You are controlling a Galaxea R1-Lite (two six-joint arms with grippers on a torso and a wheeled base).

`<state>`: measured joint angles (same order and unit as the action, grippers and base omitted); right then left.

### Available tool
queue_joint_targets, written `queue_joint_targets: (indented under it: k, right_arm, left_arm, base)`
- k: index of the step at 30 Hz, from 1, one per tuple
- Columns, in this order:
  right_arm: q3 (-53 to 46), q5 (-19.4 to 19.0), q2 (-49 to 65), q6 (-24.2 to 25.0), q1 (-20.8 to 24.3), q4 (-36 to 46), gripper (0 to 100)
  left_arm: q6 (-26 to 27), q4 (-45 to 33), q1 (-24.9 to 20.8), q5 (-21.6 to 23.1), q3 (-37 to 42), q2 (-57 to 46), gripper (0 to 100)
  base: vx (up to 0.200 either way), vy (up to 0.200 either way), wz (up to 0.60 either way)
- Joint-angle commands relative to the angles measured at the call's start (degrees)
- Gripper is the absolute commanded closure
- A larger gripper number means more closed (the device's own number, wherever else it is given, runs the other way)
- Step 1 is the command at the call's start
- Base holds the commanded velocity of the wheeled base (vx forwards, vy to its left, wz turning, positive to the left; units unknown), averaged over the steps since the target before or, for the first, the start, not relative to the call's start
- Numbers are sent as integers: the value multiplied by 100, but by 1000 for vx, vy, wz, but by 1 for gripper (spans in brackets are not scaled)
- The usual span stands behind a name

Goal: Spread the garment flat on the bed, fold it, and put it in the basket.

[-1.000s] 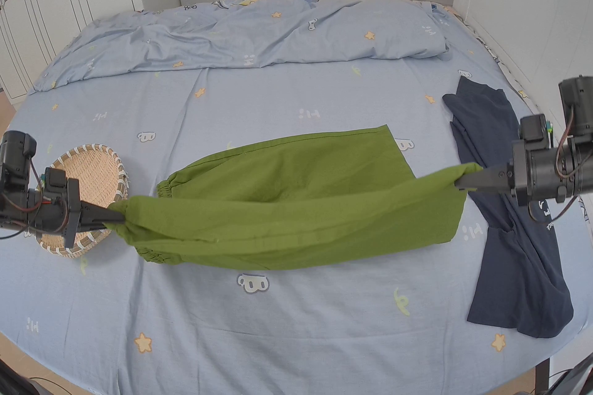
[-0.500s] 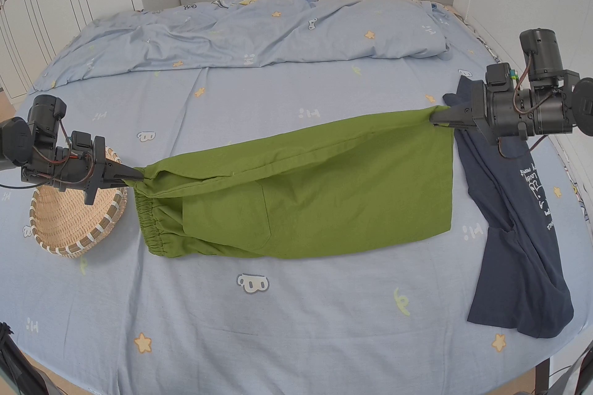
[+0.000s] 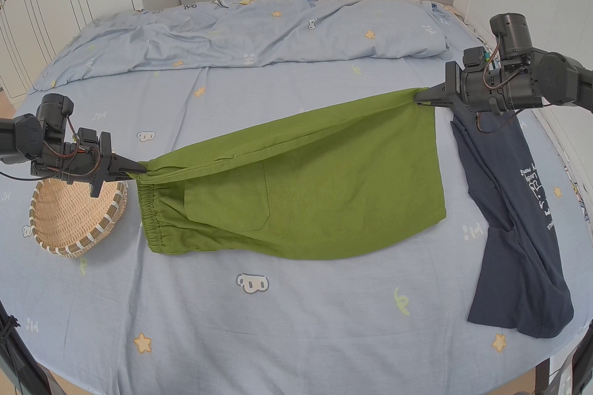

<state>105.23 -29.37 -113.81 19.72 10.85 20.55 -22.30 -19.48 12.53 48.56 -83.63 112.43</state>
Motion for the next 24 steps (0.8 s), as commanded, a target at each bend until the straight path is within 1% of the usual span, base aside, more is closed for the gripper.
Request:
queue_joint_targets:
  k: [1, 7, 10, 16, 24]
  right_arm:
    - [288, 28, -493, -30, -21, -25, 100]
    - [490, 19, -792, -48, -153, -271, 100]
    - [630, 19, -932, -48, -215, -271, 100]
    - [824, 19, -1170, -65, -250, -289, 100]
    - [850, 19, -1425, -100, -241, -403, 100]
  left_arm:
    - [-3, 6, 21, -4, -136, 174, 100]
    - [15, 58, -14, -4, -198, 323, 100]
    - [24, 67, -40, -4, -207, 358, 100]
    - [24, 58, -58, -4, -391, 560, 100]
    - [41, 94, -75, -4, -479, 622, 100]
  base:
    - [0, 0, 0]
    - [0, 0, 0]
    - [0, 0, 0]
    - [0, 0, 0]
    - [0, 0, 0]
